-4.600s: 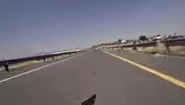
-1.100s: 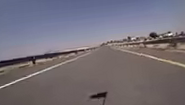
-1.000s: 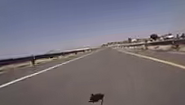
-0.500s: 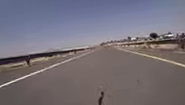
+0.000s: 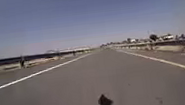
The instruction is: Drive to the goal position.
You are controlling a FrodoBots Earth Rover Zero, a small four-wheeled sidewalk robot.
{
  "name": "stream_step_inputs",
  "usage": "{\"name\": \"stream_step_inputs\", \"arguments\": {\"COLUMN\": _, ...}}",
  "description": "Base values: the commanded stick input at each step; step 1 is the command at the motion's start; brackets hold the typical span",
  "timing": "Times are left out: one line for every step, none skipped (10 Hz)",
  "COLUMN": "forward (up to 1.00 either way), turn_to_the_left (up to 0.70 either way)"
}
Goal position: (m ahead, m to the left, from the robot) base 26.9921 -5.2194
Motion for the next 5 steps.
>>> {"name": "stream_step_inputs", "arguments": {"forward": 1.00, "turn_to_the_left": -0.01}}
{"name": "stream_step_inputs", "arguments": {"forward": 1.00, "turn_to_the_left": -0.01}}
{"name": "stream_step_inputs", "arguments": {"forward": 1.00, "turn_to_the_left": -0.01}}
{"name": "stream_step_inputs", "arguments": {"forward": 1.00, "turn_to_the_left": -0.01}}
{"name": "stream_step_inputs", "arguments": {"forward": 1.00, "turn_to_the_left": -0.01}}
